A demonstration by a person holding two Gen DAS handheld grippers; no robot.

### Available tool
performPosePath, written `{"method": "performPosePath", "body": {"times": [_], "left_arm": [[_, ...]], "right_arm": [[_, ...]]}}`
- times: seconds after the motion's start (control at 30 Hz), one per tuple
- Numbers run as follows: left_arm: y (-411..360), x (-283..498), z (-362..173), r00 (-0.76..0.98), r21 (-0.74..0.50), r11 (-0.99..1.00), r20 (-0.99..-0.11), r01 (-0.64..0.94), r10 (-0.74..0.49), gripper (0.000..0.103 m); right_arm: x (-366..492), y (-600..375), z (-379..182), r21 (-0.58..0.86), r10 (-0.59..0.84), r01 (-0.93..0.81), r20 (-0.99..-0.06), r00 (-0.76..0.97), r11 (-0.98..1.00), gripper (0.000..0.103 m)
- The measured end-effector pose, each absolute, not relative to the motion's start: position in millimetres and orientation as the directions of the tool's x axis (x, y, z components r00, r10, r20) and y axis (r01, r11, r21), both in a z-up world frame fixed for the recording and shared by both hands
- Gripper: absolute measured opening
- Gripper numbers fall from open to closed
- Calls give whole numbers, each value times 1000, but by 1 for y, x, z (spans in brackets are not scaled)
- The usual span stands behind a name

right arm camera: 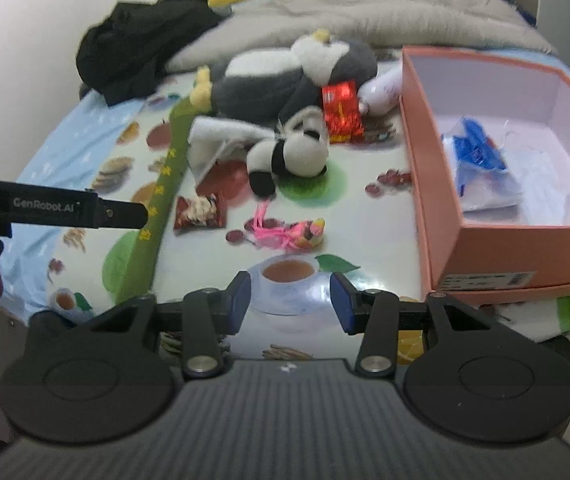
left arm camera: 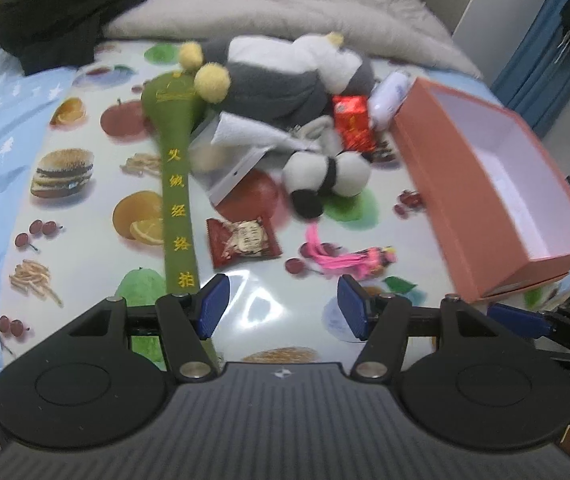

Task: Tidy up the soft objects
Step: 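Withdraw both tools and move toward the red candy packet and pink toy, then grasp the red candy packet with the left gripper while the right grasps the pink feather toy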

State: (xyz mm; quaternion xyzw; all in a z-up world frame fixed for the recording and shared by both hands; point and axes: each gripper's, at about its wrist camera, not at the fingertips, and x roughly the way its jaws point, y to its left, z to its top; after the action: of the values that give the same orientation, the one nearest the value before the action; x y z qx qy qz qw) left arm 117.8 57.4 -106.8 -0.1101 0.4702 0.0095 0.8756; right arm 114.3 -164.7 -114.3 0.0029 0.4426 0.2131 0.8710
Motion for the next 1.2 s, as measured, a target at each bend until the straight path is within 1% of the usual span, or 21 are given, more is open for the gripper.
{"method": "performPosePath", "body": {"times": [0.03, 0.1, 0.13, 0.17, 0.3, 0.43, 0.6, 0.8, 0.93, 0.97, 1.1, 1.17, 1.2], "left_arm": [[60, 122, -111, 551, -182, 976, -830, -119, -88, 66], [66, 134, -120, 533, -167, 980, -842, -111, -83, 66], [69, 140, -124, 521, -154, 983, -850, -100, -80, 66], [70, 146, -130, 505, -126, 989, -861, -83, -67, 66], [71, 170, -144, 479, -23, 1000, -878, 8, -24, 66], [69, 190, -158, 465, 23, 995, -885, 96, -25, 72], [58, 212, -177, 430, 100, 961, -902, 258, -22, 73], [50, 229, -193, 407, 139, 906, -913, 401, -40, 73], [46, 233, -204, 382, 144, 876, -923, 461, -50, 73], [45, 233, -207, 380, 153, 869, -924, 471, -44, 73], [45, 235, -213, 377, 177, 860, -926, 478, -19, 71], [47, 235, -212, 379, 171, 862, -925, 477, -26, 63], [48, 235, -211, 382, 172, 866, -924, 470, -23, 55]], "right_arm": [[120, -162, -119, 192, 370, -369, -778, 507, 909, 47], [129, -158, -126, 193, 367, -368, -789, 493, 910, 57], [135, -156, -130, 196, 366, -364, -793, 487, 910, 66], [140, -155, -133, 201, 366, -360, -795, 483, 911, 68], [160, -150, -146, 218, 365, -344, -813, 454, 913, 69], [181, -144, -159, 230, 365, -334, -825, 431, 914, 69], [205, -139, -174, 253, 368, -310, -837, 405, 916, 68], [229, -133, -191, 264, 366, -298, -853, 372, 917, 68], [236, -129, -197, 283, 384, -305, -854, 351, 909, 63], [238, -128, -198, 289, 389, -308, -855, 344, 907, 59], [240, -124, -202, 275, 377, -315, -864, 333, 908, 55], [239, -122, -203, 270, 375, -322, -866, 331, 907, 47], [238, -122, -203, 266, 372, -324, -866, 333, 908, 45]]}}
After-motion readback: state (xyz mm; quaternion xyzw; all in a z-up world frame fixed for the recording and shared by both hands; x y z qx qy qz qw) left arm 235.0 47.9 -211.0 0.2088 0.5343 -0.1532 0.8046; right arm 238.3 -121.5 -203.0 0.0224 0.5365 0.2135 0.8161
